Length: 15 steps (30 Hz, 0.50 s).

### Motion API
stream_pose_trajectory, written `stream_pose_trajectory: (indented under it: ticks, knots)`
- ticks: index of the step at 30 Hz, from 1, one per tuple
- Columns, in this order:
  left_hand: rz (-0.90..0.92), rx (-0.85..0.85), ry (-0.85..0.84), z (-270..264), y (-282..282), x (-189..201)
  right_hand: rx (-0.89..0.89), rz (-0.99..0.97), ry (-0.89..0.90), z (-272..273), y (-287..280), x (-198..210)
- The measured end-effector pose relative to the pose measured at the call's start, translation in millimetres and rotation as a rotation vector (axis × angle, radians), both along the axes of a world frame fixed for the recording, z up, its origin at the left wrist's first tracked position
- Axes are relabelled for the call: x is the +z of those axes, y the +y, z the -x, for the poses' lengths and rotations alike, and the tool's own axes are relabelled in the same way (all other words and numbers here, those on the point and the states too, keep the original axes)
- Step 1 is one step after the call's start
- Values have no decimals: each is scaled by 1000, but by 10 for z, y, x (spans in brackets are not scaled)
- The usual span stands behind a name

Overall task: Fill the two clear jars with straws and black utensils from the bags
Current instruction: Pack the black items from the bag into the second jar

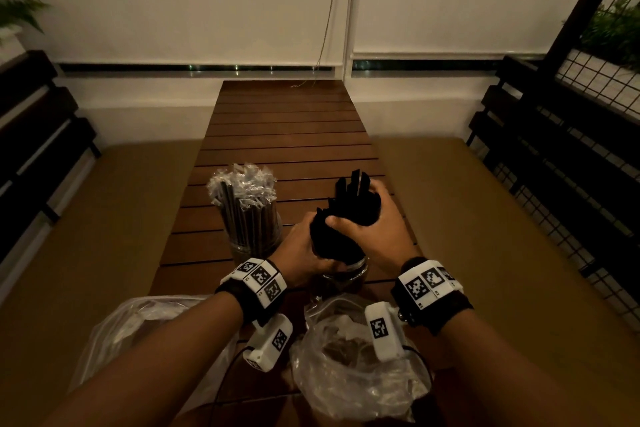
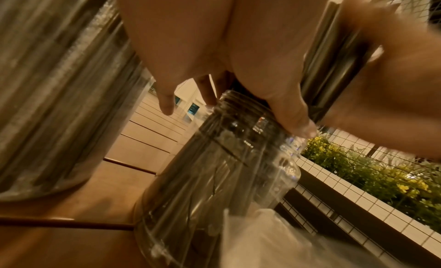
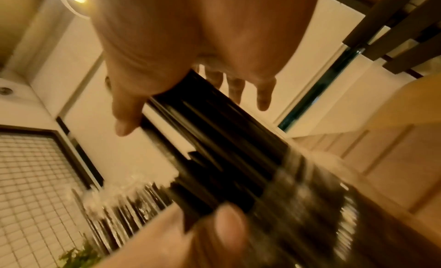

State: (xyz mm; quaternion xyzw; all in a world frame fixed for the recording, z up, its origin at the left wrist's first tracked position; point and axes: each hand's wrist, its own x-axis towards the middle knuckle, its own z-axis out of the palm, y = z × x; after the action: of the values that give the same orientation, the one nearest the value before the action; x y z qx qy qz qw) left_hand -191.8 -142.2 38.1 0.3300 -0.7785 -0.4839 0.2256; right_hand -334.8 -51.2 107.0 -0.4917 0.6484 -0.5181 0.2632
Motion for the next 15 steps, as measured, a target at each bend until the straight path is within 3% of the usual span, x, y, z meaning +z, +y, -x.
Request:
stream_pose_trajectory:
  ticks: [2,4,7,9,15]
  knots:
    - [19,-16,-14,-4,-2,4,-45,85,44,2,46,225]
    - [1,-18,-21,-6,19,49,-20,119,204,-52,16,484]
    - [20,-27,11,1,32,76,119,-17,701,-166,-194,691]
    - [41,-24,16,-8,35,118,174,-94,934,-190,-314,660]
    - [69,-80,37,-21,88,255,177,-47,981,-124,-334,571]
